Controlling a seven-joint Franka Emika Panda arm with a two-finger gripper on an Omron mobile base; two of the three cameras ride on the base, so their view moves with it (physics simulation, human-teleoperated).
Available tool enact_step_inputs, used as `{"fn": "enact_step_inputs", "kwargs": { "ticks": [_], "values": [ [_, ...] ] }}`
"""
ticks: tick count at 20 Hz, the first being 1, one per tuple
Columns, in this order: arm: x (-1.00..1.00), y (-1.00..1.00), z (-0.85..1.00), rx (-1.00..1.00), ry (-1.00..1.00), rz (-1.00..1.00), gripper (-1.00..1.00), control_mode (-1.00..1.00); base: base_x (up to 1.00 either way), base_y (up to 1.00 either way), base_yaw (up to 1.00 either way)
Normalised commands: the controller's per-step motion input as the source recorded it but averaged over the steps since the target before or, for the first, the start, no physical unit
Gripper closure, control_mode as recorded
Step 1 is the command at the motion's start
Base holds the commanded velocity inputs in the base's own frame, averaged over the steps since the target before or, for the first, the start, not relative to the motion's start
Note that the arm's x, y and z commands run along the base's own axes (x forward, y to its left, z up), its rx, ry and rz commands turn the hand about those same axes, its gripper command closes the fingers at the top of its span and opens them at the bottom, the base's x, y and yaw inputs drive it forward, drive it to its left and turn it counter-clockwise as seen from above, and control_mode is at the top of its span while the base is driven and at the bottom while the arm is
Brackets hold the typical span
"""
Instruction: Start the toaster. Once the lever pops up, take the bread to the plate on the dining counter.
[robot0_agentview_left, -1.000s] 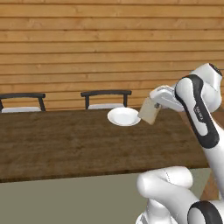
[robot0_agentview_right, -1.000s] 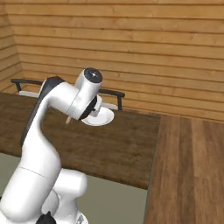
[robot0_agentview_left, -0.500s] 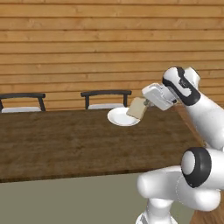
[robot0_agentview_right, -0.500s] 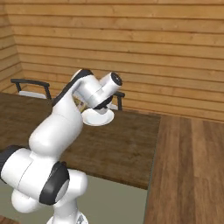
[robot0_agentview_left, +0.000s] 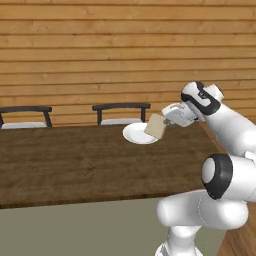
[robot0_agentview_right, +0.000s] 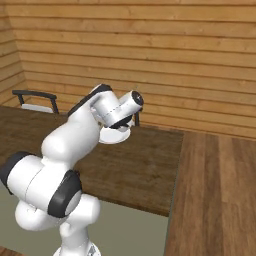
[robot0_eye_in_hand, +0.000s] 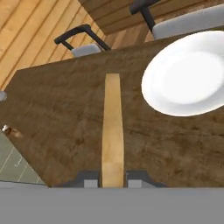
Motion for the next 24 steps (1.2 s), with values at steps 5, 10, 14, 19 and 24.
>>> {"fn": "enact_step_inputs", "kwargs": {
  "ticks": [5, 10, 14, 19, 24],
  "values": [
    [0.79, 0.06, -0.29, -0.03, -0.08, 0.00, 1.00, -1.00, 0.00, 0.00, 0.00],
    [0.43, 0.00, -0.08, 0.02, 0.01, 0.02, 1.00, -1.00, 0.00, 0.00, 0.00],
    [0.18, 0.00, -0.20, 0.02, 0.07, 0.02, 1.00, -1.00, 0.00, 0.00, 0.00],
    [0.27, 0.11, -0.24, 0.00, 0.02, 0.00, 1.00, -1.00, 0.00, 0.00, 0.00],
    [0.31, 0.00, -0.18, -0.01, -0.01, 0.00, 1.00, -1.00, 0.00, 0.00, 0.00]
  ]
}}
